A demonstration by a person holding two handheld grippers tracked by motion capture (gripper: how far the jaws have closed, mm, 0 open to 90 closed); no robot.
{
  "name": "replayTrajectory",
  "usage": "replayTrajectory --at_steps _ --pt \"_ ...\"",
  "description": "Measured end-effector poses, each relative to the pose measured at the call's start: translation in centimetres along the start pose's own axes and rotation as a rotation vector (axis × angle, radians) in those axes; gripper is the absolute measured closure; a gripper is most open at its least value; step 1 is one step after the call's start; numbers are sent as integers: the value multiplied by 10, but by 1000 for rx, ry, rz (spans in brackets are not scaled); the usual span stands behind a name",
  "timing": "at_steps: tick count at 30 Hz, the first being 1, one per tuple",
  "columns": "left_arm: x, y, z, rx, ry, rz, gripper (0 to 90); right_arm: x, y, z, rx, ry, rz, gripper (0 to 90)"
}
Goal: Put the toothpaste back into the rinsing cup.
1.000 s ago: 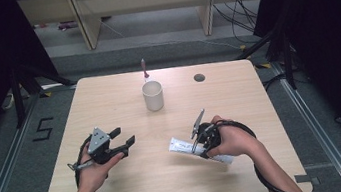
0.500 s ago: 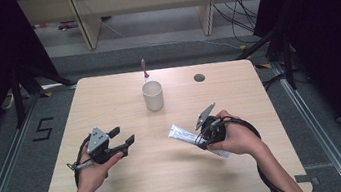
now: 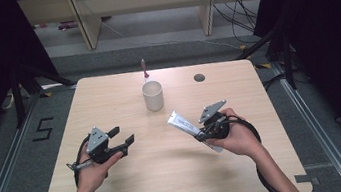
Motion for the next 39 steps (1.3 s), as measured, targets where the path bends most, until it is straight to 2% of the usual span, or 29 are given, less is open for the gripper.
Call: replayTrajectory --at_steps 1,2,5,7,8,10,12,14,15,16,17,18,19,21,23,24,25,26,28,29,30,31,33,35,36,37,39 --pt "0 0 0 0 1 2 322 -1 -1 -1 -25 9 -8 736" --pt "0 0 0 0 3 0 322 -2 -2 -1 -36 4 4 736" --pt "-1 -1 -1 1 2 1 322 -4 -4 -1 -79 27 -16 736" --pt "-1 -1 -1 0 4 0 322 -5 -5 0 -99 42 -22 736" --pt "-2 -1 -1 3 0 -1 321 -6 -4 2 -95 35 -27 736" --pt "-2 -2 -1 5 0 -1 322 -8 -6 1 -132 45 -32 736" --pt "-3 -2 -1 3 3 0 321 -8 -6 3 -140 53 -65 736" --pt "-3 -3 -2 -2 8 1 322 -9 -6 2 -154 57 -77 736" --pt "-3 -3 -2 -3 11 3 321 -10 -7 2 -165 61 -66 737" --pt "-2 -3 -2 1 6 2 322 -10 -7 2 -174 78 -91 737" --pt "-3 -4 -2 -1 6 5 322 -11 -8 1 -186 76 -85 736" --pt "-3 -5 -2 -3 7 4 322 -11 -8 2 -191 91 -106 737" --pt "-3 -5 -2 -6 8 7 322 -11 -10 1 -216 89 -94 737" --pt "-4 -7 -3 -15 20 16 322 -11 -11 2 -229 94 -113 737" --pt "-4 -8 -2 -15 18 26 322 -15 -15 2 -266 111 -93 737" --pt "-4 -9 -2 -16 20 30 322 -13 -16 1 -282 110 -110 737" --pt "-5 -9 -3 -24 24 38 322 -14 -18 1 -298 116 -105 737" --pt "-4 -10 -2 -20 24 38 322 -12 -19 1 -303 115 -143 737" --pt "-6 -13 -2 -30 32 49 322 -14 -22 0 -340 135 -115 736" --pt "-6 -14 -3 -35 36 53 322 -13 -24 0 -348 137 -131 736" --pt "-7 -15 -3 -34 38 57 323 -12 -25 -1 -353 130 -127 736" --pt "-8 -17 -3 -40 43 66 324 -14 -27 -1 -375 148 -114 736" --pt "-10 -21 -6 -54 64 75 327 -14 -29 -3 -394 152 -122 736" --pt "-12 -25 -7 -51 69 74 331 -14 -32 -5 -409 162 -109 736" --pt "-14 -28 -9 -60 82 78 333 -11 -32 -6 -410 150 -134 736" --pt "-16 -31 -10 -59 87 82 335 -13 -34 -7 -426 168 -110 736" --pt "-19 -36 -14 -63 103 84 339 -11 -36 -8 -425 151 -126 736"
Point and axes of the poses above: each handheld gripper's, and its own axes: z roughly backward along the jaws, y roughly out of its underside, x roughly to its left, the point moved 8 cm from there along -z, roughly forward along the jaws, and after that the axes turned 9 degrees about -x, right-handed, at the moved point
